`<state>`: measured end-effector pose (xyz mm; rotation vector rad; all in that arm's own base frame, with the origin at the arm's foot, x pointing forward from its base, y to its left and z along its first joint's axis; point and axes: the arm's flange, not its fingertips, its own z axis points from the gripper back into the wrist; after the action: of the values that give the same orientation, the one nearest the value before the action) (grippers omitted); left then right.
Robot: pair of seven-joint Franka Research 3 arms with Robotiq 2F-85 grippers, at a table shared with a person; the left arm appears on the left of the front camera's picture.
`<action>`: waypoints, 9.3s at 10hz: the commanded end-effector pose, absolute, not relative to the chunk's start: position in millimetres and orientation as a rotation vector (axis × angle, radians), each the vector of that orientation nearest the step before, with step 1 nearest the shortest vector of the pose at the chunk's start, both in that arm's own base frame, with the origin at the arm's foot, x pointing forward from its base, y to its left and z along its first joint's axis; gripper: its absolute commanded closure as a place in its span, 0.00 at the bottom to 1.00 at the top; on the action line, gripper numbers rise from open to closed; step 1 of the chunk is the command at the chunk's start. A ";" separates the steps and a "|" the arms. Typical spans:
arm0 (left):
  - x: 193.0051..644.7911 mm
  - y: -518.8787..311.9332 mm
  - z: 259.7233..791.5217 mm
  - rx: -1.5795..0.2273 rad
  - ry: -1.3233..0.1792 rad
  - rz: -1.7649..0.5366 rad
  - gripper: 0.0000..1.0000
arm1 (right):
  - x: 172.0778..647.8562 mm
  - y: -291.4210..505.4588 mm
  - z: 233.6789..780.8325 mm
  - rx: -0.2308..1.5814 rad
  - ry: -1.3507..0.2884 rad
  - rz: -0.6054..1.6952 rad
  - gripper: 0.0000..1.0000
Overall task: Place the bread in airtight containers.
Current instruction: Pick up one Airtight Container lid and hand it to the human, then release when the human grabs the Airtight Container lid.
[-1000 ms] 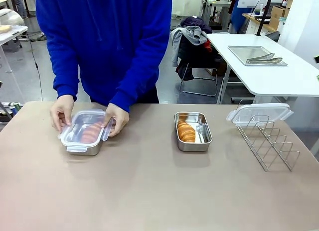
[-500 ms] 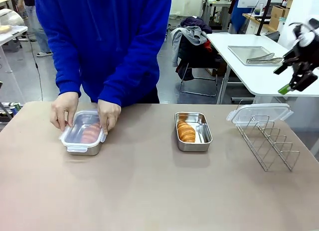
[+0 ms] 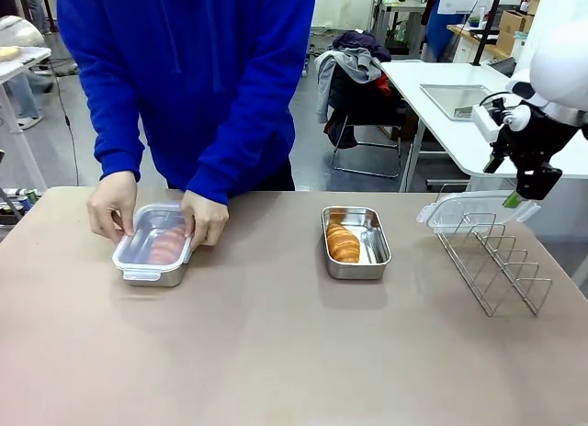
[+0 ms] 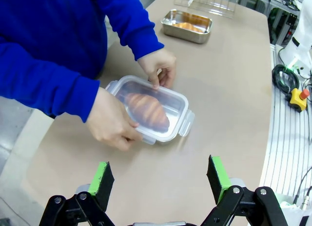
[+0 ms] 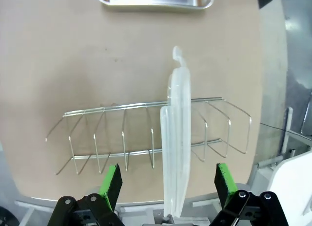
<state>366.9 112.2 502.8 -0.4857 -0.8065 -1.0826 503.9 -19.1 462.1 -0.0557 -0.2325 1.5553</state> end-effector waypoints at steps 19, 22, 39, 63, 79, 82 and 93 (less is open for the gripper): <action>366.8 112.2 502.0 -0.491 -0.833 -1.098 0.00 | 507.1 -16.0 425.4 -0.228 -0.247 1.589 1.00; 366.8 112.2 502.0 -0.491 -0.833 -1.098 0.00 | 507.4 -19.2 443.4 -0.223 -0.234 1.557 0.96; 366.8 112.2 502.0 -0.491 -0.833 -1.098 0.00 | 421.4 88.0 609.8 -0.414 -0.916 2.115 0.96; 366.8 112.2 502.0 -0.491 -0.833 -1.098 0.00 | 421.6 93.1 607.4 -0.404 -0.865 2.116 0.96; 366.8 112.2 502.0 -0.491 -0.833 -1.098 0.00 | 383.6 -65.2 650.4 0.255 -0.971 1.196 0.00; 366.8 112.2 502.0 -0.491 -0.833 -1.098 0.00 | 367.9 -135.2 601.1 0.412 -0.962 1.046 0.00; 366.8 112.2 502.0 -0.491 -0.833 -1.098 0.00 | 350.6 -170.9 561.3 0.454 -0.967 0.976 0.00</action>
<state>366.6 112.8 502.9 -0.4848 -0.8069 -1.0815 349.4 -171.5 557.6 0.4374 -0.9486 0.9848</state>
